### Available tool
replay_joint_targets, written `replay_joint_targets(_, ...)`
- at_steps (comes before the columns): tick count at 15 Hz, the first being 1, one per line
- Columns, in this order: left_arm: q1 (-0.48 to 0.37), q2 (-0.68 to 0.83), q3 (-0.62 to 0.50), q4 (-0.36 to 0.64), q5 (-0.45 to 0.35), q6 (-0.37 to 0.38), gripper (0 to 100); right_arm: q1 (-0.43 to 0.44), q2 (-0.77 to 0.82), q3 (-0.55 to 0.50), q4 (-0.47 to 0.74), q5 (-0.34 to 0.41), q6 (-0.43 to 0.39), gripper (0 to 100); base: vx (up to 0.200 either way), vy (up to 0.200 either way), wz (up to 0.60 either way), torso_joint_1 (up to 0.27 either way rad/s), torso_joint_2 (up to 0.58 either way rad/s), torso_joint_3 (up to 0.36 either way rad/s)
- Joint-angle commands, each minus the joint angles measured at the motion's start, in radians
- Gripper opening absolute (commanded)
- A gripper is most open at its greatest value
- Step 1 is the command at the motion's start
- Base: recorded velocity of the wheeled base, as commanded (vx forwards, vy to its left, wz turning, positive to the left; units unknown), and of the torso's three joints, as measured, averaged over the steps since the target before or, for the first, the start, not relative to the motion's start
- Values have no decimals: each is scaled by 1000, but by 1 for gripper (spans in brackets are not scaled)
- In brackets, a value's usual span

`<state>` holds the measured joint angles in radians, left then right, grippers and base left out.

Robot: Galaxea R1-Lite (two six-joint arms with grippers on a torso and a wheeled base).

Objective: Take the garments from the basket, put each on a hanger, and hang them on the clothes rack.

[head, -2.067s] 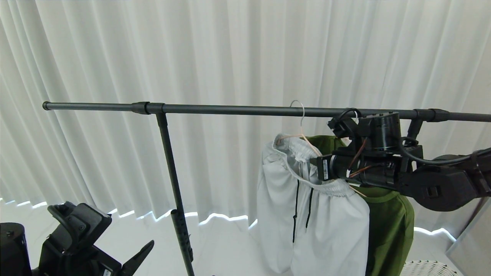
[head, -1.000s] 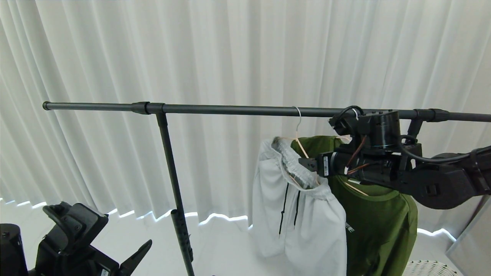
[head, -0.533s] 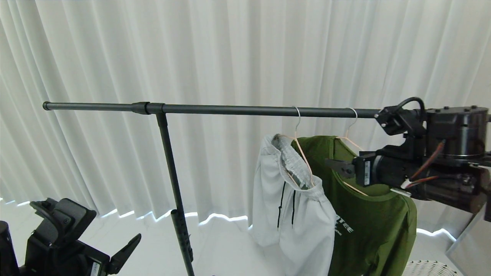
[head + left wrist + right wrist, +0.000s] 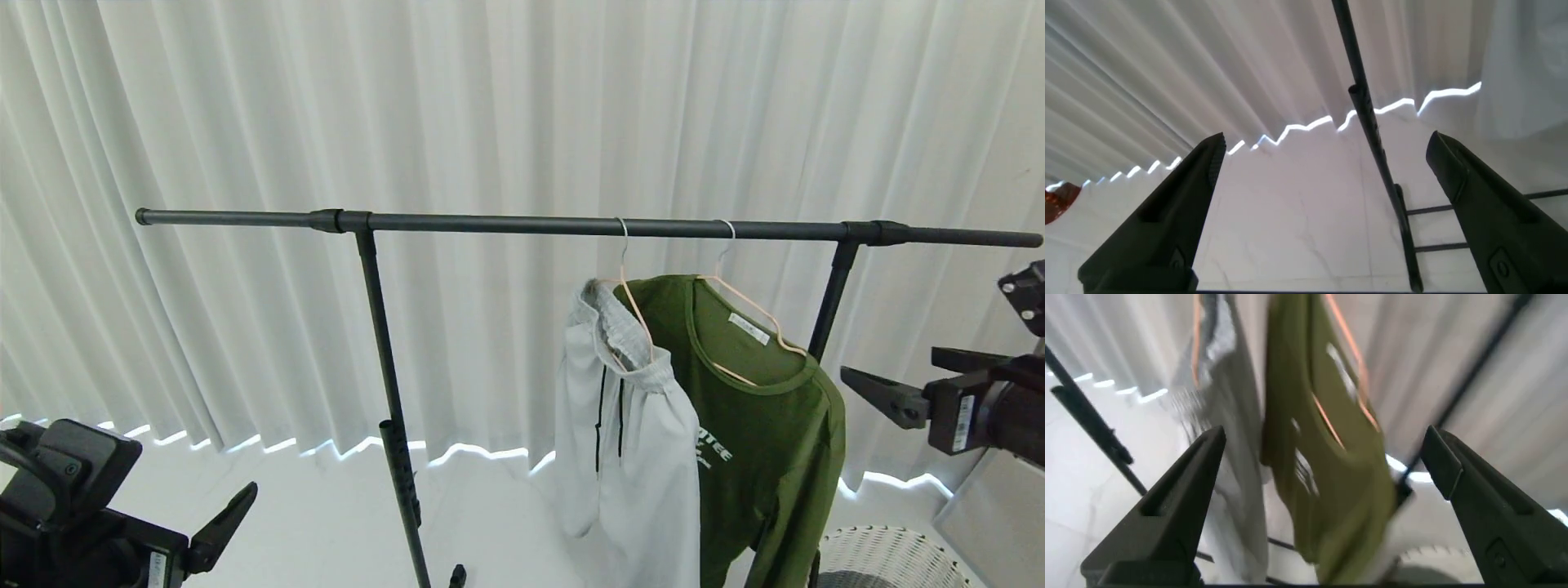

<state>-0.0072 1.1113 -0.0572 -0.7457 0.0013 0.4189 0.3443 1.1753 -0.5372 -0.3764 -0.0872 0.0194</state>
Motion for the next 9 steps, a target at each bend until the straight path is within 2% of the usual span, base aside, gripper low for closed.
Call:
replay_joint_targets(1,0,-34,4,0,0,0,100,-54,-83,26,20,-2,-13,100,-200,0,0,-2,2,2)
replay_joint_targets(6,1,-143,53,5,0,3,100,-128,-157,26,86,-2,-15,100,-200,0,0,3,4,4)
replay_joint_targets(9,1,-226,57,60,2,3,100,-133,-217,39,146,-3,-16,100,-200,0,0,2,-2,1)
